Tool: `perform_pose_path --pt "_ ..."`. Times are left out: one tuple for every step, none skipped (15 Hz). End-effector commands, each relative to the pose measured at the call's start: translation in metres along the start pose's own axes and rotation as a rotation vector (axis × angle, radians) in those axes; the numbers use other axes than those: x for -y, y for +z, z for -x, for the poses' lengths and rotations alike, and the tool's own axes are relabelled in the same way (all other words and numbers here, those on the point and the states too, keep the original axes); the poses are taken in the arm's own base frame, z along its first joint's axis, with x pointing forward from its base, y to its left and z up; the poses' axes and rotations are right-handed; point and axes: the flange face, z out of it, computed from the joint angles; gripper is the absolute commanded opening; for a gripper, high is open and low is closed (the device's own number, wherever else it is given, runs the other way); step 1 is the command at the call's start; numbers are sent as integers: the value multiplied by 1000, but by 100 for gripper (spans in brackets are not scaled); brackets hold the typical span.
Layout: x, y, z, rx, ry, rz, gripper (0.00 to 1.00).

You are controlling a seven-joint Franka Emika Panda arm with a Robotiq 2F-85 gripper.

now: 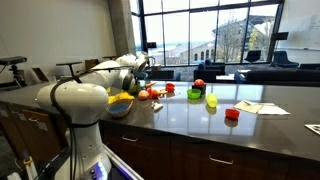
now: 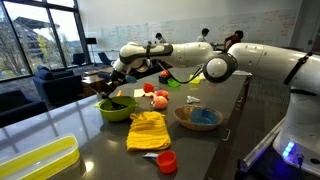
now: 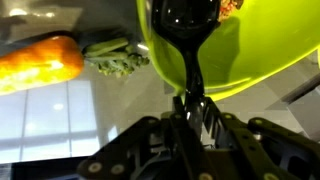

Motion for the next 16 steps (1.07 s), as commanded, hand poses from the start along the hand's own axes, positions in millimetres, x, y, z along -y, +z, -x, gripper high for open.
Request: perform_pose_path --pt "21 9 6 127 -44 -49 6" --pt "28 9 4 138 -67 -61 6" --pt "35 11 3 145 -101 -73 6" --pt "42 13 2 153 -132 -82 6" --pt "47 15 2 164 -159 -86 6" --pt "51 17 2 172 -176 -82 6" --pt "55 18 1 175 -191 -81 6" --pt "57 20 -1 162 -196 -50 6" --pt "59 22 -6 139 -187 25 6" --pt "58 23 -9 109 -182 91 6" --pt "59 24 -12 87 -191 138 6" --pt "60 25 -14 61 -198 187 6" --pt "60 27 -16 40 -210 218 6" --pt "60 28 -17 21 -222 234 6" --pt "60 30 -17 -2 -245 223 6" --pt "61 31 -17 -22 -263 212 6"
